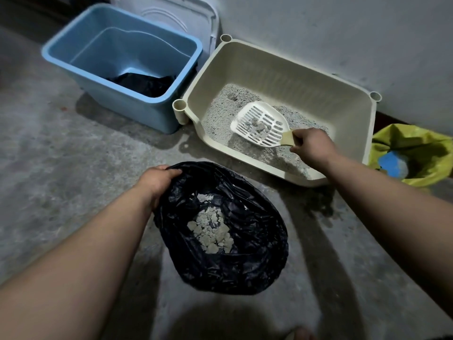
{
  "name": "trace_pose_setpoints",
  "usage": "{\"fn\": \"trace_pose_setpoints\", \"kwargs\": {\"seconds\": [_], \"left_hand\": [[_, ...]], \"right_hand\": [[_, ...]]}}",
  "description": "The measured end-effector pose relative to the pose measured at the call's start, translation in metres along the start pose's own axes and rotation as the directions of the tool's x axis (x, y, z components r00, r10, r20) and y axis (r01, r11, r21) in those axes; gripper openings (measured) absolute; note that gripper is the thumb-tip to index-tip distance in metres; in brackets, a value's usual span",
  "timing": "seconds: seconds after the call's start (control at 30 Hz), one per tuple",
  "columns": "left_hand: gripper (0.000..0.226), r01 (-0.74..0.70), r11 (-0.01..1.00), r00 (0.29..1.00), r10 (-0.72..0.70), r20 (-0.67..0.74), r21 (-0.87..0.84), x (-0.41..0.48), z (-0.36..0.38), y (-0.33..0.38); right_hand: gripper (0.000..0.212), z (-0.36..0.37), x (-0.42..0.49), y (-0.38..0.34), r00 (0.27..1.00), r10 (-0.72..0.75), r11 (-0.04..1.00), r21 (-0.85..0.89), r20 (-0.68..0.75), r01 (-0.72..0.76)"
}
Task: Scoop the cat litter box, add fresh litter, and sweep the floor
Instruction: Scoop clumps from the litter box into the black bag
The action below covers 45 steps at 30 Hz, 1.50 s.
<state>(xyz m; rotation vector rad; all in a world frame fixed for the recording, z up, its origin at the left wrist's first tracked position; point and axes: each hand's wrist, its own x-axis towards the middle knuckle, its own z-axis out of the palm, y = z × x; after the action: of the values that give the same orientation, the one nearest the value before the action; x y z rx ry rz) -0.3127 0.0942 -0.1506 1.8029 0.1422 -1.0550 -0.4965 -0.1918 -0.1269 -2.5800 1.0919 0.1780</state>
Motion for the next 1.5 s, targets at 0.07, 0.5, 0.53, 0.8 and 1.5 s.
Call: {"fn": "trace_pose_setpoints", "kwargs": {"seconds": [0.07,0.5,0.53,0.8,1.5], "left_hand": [[0.011,0.004,1.0,1.0,-0.004,0.004,-0.005,-0.001,0.0,0.0],[0.016,-0.001,1.0,1.0,0.001,-0.002,-0.009,-0.002,0.0,0.0],[0.016,-0.002,1.0,1.0,0.002,-0.006,-0.008,0.0,-0.001,-0.001],[0.004,-0.009,1.0,1.0,0.009,-0.016,0.01,0.008,-0.002,-0.003],[0.011,0.005,1.0,1.0,-0.005,-0.011,0.024,0.01,-0.005,-0.004]], "right_hand": [[0.008,-0.001,-0.001,0.001,1.0,0.0,1.0,0.001,-0.009,0.0],[0.041,-0.009,-0.036,-0.018,0.974,-0.224,0.973,0.035,-0.041,0.226],[0.045,-0.006,-0.041,-0.022,0.959,-0.282,0.959,0.005,-0.038,0.282],[0.04,0.022,-0.064,-0.047,0.784,-0.592,0.804,-0.197,-0.186,0.56],[0.032,0.015,-0.056,-0.049,0.924,-0.38,0.915,-0.129,0.053,0.383]]}}
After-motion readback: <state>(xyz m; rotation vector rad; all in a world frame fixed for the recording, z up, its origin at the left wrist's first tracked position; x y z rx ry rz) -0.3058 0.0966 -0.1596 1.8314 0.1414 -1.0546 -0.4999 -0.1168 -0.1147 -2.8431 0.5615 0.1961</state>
